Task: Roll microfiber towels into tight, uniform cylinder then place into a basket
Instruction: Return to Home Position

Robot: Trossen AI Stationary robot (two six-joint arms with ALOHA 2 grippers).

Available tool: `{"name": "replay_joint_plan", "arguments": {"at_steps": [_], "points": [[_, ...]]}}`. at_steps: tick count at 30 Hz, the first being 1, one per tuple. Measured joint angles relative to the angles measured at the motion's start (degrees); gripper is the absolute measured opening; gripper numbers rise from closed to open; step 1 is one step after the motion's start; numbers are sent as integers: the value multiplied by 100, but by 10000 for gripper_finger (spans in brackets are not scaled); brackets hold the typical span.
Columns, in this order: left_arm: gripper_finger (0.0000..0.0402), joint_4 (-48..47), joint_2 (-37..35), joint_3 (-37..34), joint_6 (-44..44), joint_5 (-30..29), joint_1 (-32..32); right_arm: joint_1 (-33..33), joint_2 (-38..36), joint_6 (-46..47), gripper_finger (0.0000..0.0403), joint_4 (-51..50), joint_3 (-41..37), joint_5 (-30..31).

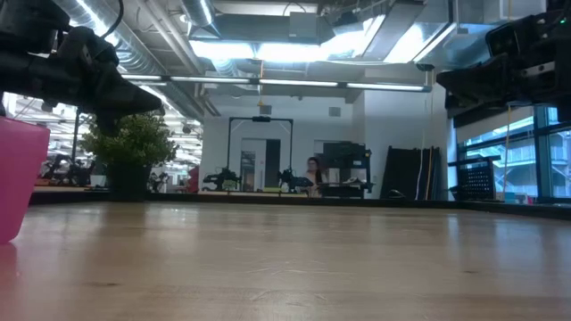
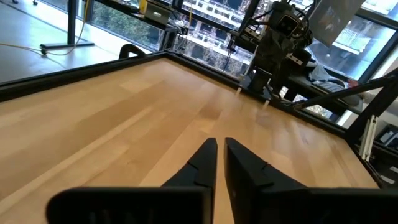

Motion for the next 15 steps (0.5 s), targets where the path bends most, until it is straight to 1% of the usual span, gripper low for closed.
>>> {"name": "replay_joint_plan", "arguments": {"at_steps": [7, 15], "points": [[25, 1, 1, 0, 0, 0, 0, 0, 0, 0, 14, 0, 0, 1], [13, 0, 2, 0, 0, 0, 0, 0, 0, 0, 14, 0, 0, 1]]}}
